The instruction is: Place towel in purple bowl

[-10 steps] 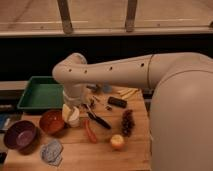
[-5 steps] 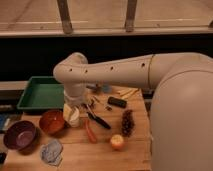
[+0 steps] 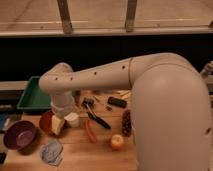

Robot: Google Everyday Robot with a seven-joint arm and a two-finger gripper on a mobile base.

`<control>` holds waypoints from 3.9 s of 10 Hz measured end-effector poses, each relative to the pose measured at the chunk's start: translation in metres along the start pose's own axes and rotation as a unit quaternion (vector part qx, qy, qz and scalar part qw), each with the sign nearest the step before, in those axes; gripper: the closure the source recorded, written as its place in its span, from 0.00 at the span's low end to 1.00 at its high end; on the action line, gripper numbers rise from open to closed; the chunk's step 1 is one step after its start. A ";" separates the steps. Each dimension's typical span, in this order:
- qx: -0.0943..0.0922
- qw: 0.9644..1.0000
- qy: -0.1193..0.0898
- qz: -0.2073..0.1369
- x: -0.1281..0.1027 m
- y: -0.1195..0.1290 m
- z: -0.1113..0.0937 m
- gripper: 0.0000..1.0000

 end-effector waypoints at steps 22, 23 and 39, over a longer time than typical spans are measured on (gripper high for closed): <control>-0.012 0.995 -0.016 -0.098 -0.017 0.064 0.025 0.24; -0.013 0.995 -0.020 -0.096 -0.017 0.067 0.016 0.24; -0.090 0.984 0.005 -0.156 -0.043 0.088 0.106 0.24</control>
